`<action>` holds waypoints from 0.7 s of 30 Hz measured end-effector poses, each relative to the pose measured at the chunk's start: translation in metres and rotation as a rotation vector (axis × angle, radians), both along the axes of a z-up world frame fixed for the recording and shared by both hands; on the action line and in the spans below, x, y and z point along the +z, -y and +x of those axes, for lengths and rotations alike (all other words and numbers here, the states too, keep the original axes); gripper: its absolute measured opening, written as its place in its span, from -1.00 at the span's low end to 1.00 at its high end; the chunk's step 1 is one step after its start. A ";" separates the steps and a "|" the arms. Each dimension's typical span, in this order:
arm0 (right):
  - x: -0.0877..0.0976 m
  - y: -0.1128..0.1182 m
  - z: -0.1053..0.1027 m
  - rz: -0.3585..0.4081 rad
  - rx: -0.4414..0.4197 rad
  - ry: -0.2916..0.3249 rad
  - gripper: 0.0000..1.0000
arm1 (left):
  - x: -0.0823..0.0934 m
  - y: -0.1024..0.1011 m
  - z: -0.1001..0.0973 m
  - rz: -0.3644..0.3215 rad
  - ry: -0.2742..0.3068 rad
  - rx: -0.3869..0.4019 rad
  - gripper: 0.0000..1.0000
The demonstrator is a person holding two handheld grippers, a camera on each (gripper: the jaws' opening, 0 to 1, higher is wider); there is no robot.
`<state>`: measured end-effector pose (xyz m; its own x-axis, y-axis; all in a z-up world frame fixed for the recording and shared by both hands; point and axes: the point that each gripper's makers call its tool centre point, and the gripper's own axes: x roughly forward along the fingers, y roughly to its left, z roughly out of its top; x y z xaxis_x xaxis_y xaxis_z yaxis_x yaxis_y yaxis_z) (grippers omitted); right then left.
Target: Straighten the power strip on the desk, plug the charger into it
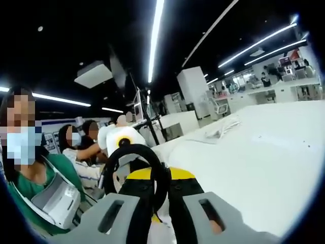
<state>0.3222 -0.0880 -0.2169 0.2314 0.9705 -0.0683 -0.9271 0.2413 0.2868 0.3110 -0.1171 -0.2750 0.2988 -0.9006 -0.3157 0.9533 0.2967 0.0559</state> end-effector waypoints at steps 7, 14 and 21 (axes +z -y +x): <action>0.002 0.004 0.001 -0.040 -0.030 0.038 -0.83 | 0.000 0.001 0.000 0.010 0.010 -0.005 -0.48; 0.001 0.003 0.000 -0.114 -0.049 0.092 -0.83 | 0.000 0.001 -0.001 0.026 0.017 -0.014 -0.48; -0.006 0.003 -0.005 -0.235 -0.074 0.159 -0.82 | -0.007 0.002 -0.002 0.078 0.045 -0.022 -0.48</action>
<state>0.3176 -0.0907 -0.2232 0.3272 0.9122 -0.2468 -0.9332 0.3530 0.0675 0.3093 -0.1188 -0.2819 0.2941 -0.8803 -0.3723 0.9558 0.2683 0.1206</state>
